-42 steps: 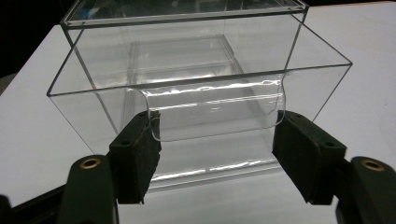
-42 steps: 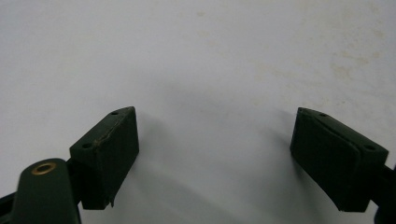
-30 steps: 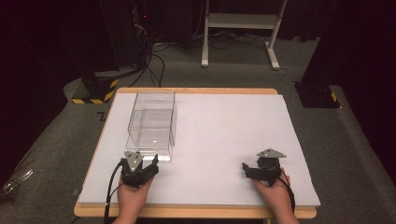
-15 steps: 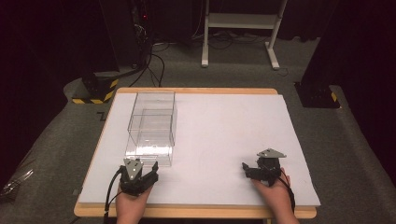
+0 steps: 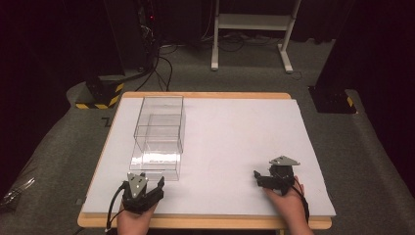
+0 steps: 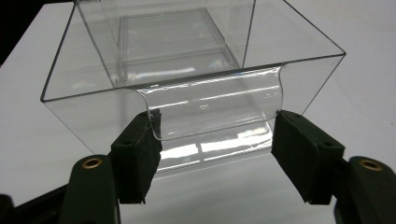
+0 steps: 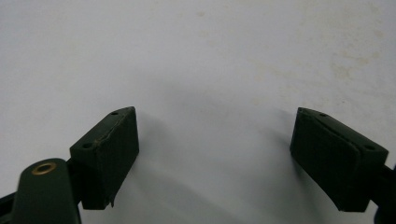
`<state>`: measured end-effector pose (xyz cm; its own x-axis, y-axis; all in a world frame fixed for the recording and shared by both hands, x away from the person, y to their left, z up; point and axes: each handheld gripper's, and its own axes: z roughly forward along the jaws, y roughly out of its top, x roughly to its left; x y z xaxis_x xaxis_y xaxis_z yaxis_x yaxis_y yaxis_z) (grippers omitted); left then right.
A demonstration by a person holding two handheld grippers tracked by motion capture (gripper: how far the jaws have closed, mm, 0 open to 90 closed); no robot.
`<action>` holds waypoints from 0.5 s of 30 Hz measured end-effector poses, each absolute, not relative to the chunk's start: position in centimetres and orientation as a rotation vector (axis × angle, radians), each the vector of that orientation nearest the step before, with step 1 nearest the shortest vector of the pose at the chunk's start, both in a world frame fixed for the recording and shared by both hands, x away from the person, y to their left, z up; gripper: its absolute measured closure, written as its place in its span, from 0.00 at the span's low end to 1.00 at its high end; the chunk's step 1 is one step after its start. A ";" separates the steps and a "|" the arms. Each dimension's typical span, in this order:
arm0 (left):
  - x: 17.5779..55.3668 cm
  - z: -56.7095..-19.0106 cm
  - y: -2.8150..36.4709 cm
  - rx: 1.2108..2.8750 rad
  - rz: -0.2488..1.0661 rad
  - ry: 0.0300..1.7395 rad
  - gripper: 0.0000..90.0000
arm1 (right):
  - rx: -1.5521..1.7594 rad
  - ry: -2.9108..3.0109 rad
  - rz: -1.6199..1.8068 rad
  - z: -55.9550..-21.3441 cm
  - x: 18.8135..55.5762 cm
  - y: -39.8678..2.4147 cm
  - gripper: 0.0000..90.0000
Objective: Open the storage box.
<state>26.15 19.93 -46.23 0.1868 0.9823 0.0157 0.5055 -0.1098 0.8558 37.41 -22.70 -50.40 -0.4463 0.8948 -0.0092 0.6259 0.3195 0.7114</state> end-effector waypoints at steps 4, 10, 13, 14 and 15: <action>25.8 -46.2 20.1 1.732 0.809 1.413 0.38 | 1.348 2.188 0.907 -50.4 37.4 -22.7 0.17; 25.2 -46.1 20.3 1.735 0.800 1.405 0.38 | 1.349 2.188 0.907 -50.4 37.4 -22.7 0.17; 24.9 -46.2 20.3 1.736 0.800 1.399 0.38 | 1.349 2.189 0.906 -50.4 37.4 -22.7 0.17; 24.8 -46.2 20.4 1.734 0.802 1.396 0.38 | 1.349 2.189 0.907 -50.4 37.4 -22.7 0.17; 24.7 -46.3 20.4 1.730 0.802 1.398 0.38 | 1.349 2.189 0.907 -50.4 37.4 -22.7 0.17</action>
<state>24.67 20.37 -46.27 0.2040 0.9789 0.0108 0.5031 -0.1143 0.8566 37.40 -22.69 -50.40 -0.4461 0.8949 -0.0092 0.6263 0.3195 0.7111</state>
